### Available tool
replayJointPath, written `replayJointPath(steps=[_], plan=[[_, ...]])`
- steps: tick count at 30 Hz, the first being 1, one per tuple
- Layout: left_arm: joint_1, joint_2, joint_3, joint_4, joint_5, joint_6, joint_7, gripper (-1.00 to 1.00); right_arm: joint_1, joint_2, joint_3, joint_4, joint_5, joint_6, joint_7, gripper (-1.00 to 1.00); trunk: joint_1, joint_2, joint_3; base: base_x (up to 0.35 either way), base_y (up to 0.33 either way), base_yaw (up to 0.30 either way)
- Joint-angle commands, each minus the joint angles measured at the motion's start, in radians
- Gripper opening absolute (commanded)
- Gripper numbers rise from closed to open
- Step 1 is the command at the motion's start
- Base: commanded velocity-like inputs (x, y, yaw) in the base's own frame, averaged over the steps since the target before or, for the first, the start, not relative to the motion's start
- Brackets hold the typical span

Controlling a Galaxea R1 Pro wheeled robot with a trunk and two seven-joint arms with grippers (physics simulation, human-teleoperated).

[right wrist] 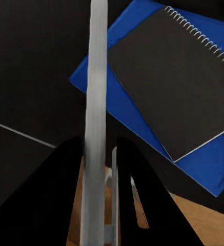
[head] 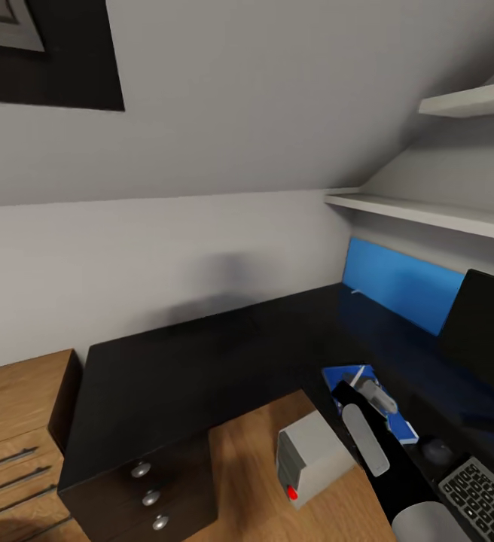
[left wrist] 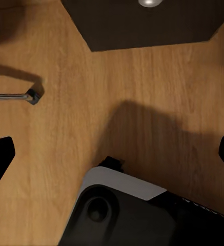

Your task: In the bedroom, organize the workspace by keeping the computer under the desk, ensuring the monitor is on the desk, placing the keyboard on the desk next to the monitor, placing the mouse on the desk next to the keyboard, moving the folder from the swivel chair onto the desk next to the mouse, stacking the notebook on top of the folder with the pen on top of the notebook, and positioning the swivel chair next to the desk.

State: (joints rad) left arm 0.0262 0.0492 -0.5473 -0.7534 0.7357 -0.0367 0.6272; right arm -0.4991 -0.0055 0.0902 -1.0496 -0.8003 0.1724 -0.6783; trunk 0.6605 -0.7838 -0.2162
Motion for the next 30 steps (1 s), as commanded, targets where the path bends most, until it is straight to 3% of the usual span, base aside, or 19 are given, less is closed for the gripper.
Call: replayJointPath(steps=[1, 7, 15, 24, 30], plan=[[0.0, 0.001, -0.005, -0.003, 0.01, -0.004, 0.006, 1.0, -0.001, -0.001, 0.001, -0.001, -0.002, 0.005, -0.006, -1.0, 0.0, -0.001, -0.001, 0.0, 0.0, -0.297], [0.0, 0.001, -0.005, -0.003, 0.01, -0.005, 0.006, 1.0, -0.001, 0.0, -0.001, -0.001, -0.001, 0.003, -0.006, -1.0, 0.0, -0.001, -0.001, 0.01, 0.0, -0.169], [0.0, 0.0, -0.005, -0.002, 0.01, -0.017, 0.006, 1.0, -0.001, 0.0, 0.0, -0.001, 0.0, 0.003, -0.004, -1.0, 0.0, -0.001, -0.001, 0.2, -0.053, -0.017], [0.0, 0.0, -0.005, -0.001, 0.011, -0.021, 0.006, 1.0, -0.001, 0.0, 0.002, 0.0, 0.004, -0.017, -0.001, -1.0, 0.0, -0.001, -0.001, 0.037, -0.016, -0.001], [0.0, 0.0, -0.005, -0.001, 0.011, -0.022, 0.006, 1.0, -0.004, -0.002, 0.006, 0.065, 0.009, -0.029, -0.001, -1.0, 0.0, -0.001, -0.001, 0.002, -0.001, 0.0]])
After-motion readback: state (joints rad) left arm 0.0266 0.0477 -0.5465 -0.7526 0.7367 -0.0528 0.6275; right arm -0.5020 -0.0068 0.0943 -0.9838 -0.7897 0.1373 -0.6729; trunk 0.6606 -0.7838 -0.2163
